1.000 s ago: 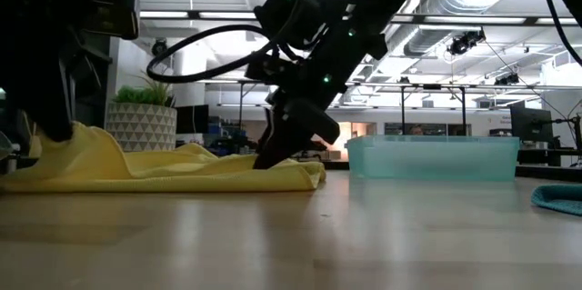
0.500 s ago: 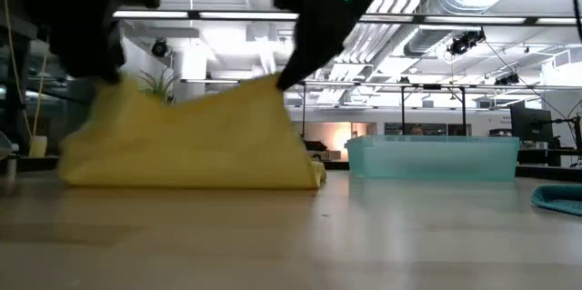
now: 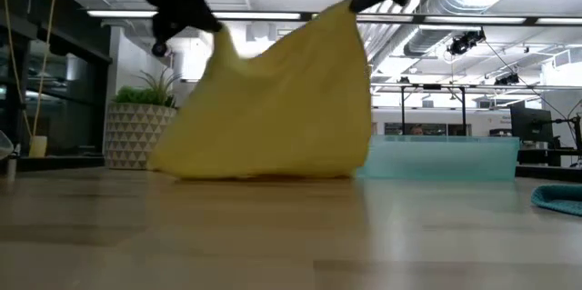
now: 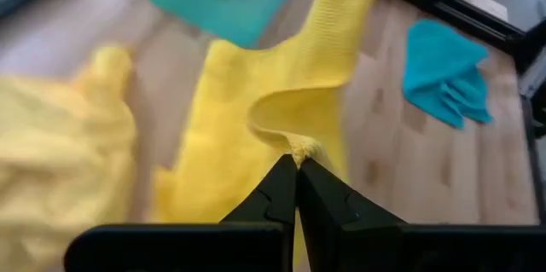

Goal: Fold microfiber towels
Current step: Fold the bottom yellow towel

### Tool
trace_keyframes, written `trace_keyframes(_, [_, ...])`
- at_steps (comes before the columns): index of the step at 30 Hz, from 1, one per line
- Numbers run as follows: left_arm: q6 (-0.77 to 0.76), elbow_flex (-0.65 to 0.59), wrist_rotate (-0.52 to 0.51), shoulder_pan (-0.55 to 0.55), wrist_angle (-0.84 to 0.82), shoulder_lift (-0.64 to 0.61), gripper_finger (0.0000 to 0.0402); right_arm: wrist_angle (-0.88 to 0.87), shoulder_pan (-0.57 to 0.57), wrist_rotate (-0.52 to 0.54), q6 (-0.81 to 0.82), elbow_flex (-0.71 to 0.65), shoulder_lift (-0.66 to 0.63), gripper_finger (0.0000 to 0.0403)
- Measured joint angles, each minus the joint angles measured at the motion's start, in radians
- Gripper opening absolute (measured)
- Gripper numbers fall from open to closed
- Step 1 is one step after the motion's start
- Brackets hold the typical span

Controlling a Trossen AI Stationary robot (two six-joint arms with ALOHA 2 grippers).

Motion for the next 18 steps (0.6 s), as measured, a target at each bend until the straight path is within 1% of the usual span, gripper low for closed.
trace_keyframes(2, [0.091,0.043,0.01,0.069,-0.006,0.014,0.0,-0.004,-0.008,0.057,0.009,0.001,-0.039,0.0])
trace_keyframes(4, [0.181,0.098,0.018,0.139,-0.009,0.024,0.0,-0.008,-0.03,0.087,0.02,0.001,-0.077,0.0])
trace_keyframes(7, [0.296,0.198,0.025,0.227,-0.036,0.034,0.0,-0.004,-0.067,0.11,0.033,0.001,-0.134,0.0])
trace_keyframes(12, [0.475,0.382,0.01,0.328,-0.12,0.043,0.0,0.012,-0.115,0.149,0.033,0.002,-0.227,0.0])
trace_keyframes(15, [0.545,0.454,-0.056,0.353,-0.139,0.043,0.0,0.027,-0.137,0.151,0.024,0.002,-0.265,0.0])
trace_keyframes(18, [0.621,0.502,-0.166,0.358,-0.139,0.042,0.0,0.066,-0.155,0.15,0.002,0.005,-0.291,0.0])
